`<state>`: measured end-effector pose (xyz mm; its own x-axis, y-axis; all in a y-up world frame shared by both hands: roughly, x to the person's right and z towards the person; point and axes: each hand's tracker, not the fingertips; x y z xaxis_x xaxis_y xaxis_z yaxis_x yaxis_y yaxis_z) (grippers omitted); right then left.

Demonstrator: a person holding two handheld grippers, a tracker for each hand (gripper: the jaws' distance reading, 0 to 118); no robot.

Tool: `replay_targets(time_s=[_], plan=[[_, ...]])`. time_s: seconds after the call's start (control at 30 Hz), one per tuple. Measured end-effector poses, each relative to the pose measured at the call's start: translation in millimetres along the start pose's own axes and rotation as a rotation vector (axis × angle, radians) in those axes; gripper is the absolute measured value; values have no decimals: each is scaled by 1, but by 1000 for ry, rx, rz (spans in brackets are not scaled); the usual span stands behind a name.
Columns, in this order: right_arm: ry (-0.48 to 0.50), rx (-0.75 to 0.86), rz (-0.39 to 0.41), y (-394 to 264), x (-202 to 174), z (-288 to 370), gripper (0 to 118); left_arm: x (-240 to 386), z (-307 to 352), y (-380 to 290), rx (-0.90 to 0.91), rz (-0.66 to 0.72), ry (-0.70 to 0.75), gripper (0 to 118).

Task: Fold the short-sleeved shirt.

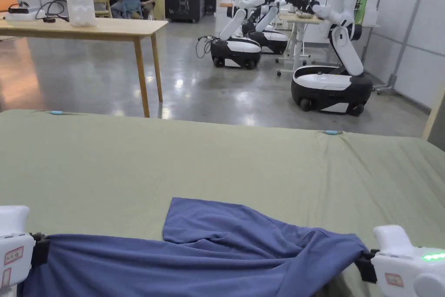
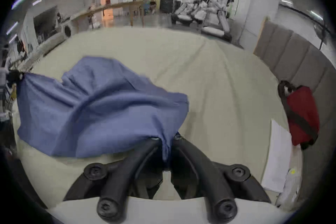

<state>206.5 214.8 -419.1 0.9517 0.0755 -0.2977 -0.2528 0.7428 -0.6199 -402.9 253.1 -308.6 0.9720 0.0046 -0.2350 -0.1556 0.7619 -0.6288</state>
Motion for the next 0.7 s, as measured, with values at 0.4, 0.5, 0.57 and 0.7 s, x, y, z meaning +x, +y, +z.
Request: replay_targets(time_s=[0.4,0.5,0.57,0.7], plan=[[3,377,-186,165,39,175,7,-3,124,148,356,-78,58,1],[-42,469,-210,205,46,220,7,3,140,193,404,-71,49,1],[-67,503,-216,230,51,235,7,6,147,220,442,-60,50,1],[-113,569,-214,271,61,250,7,18,143,270,515,-93,115,1]])
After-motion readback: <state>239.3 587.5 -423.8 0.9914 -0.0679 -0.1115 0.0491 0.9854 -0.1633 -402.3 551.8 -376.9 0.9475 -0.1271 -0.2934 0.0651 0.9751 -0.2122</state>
